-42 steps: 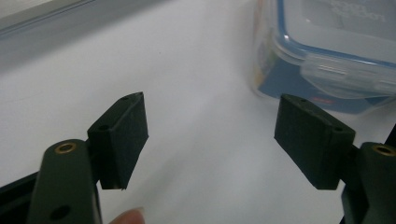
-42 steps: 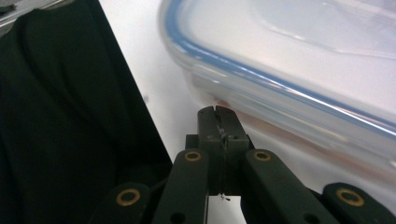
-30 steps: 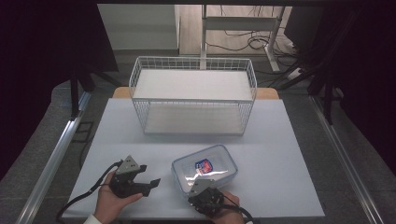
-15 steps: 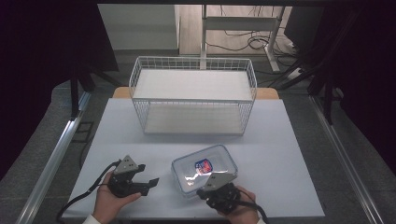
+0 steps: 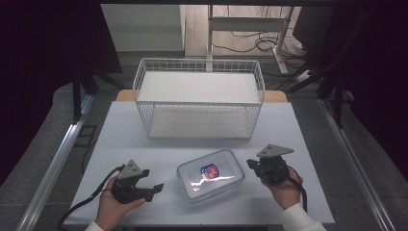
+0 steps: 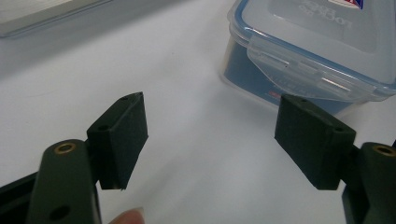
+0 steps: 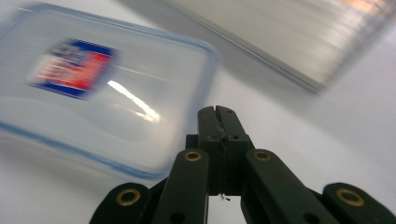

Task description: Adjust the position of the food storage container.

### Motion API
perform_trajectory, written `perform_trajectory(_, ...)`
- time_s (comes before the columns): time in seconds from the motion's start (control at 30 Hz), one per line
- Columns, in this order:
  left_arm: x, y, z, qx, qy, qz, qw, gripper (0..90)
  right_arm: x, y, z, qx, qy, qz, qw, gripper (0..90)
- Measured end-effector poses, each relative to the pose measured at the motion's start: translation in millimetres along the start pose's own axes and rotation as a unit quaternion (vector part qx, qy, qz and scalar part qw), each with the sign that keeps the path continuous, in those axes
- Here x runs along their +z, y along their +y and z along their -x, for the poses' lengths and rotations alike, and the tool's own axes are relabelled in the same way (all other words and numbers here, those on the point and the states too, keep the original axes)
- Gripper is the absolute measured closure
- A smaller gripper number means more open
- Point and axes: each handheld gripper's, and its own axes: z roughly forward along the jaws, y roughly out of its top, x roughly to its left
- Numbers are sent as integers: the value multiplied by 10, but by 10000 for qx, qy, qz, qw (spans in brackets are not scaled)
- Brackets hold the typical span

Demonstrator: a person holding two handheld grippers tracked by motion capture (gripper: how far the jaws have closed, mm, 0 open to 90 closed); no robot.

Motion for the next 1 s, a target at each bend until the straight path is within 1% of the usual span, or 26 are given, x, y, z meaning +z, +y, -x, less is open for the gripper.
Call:
perform_trajectory(0.03,2,0,1,-5,-1,-4,10000,250,0,0,0,0,0,0,10000,888)
perform_trajectory(0.07,8,0,3,-19,-6,-21,10000,250,78,-52,111,122,29,-116,9999,888)
perform_trajectory(0.1,11,0,3,-23,-4,-25,10000,250,136,-80,160,159,92,-208,9996,888)
perform_trajectory(0.13,11,0,3,-23,-4,-25,10000,250,136,-80,160,159,92,-208,9996,888)
perform_trajectory(0.17,14,0,4,-27,-3,-28,10000,250,253,-118,208,171,281,-406,9986,888)
perform_trajectory(0.23,19,0,2,-18,13,-42,10000,250,351,-126,222,84,450,-635,9969,888)
perform_trajectory(0.27,19,0,2,-18,13,-42,10000,250,351,-126,222,84,450,-635,9969,888)
perform_trajectory(0.37,23,-1,1,-10,24,-59,10000,250,469,-118,243,14,587,-854,9946,888)
perform_trajectory(0.4,23,-1,1,-10,24,-59,10000,250,469,-118,243,14,587,-854,9946,888)
perform_trajectory(0.43,23,-1,-1,-8,29,-64,10000,250,501,-118,240,-29,649,-906,9938,888)
perform_trajectory(0.5,21,-1,-2,-6,32,-64,10000,250,511,-121,224,-67,682,-937,9932,888)
perform_trajectory(0.53,19,-1,0,-27,34,-58,10000,250,511,-122,216,-133,704,-925,9931,888)
perform_trajectory(0.6,16,0,0,-32,34,-52,10000,249,507,-120,194,-184,802,-889,9926,888)
perform_trajectory(0.63,16,0,0,-32,34,-52,10000,250,507,-120,194,-184,802,-889,9926,888)
perform_trajectory(0.67,14,0,-1,-28,35,-53,10000,250,508,-118,172,-242,875,-857,9922,888)
perform_trajectory(0.73,9,1,-4,-14,41,-52,10000,249,516,-115,129,-363,948,-833,9913,888)
perform_trajectory(0.77,6,1,-5,-16,40,-49,10000,249,519,-114,111,-386,955,-838,9911,888)
perform_trajectory(0.83,0,2,-11,-20,46,-27,10000,248,530,-122,69,-485,928,-941,9900,889)
perform_trajectory(0.93,-5,2,-14,-18,55,-28,10000,248,521,-127,50,-500,932,-961,9897,889)
perform_trajectory(0.97,-7,3,-16,-22,55,-24,10000,248,492,-133,4,-517,997,-947,9892,889)
perform_trajectory(1.0,-8,3,-17,-27,58,-21,10000,248,492,-133,4,-517,997,-947,9892,889)
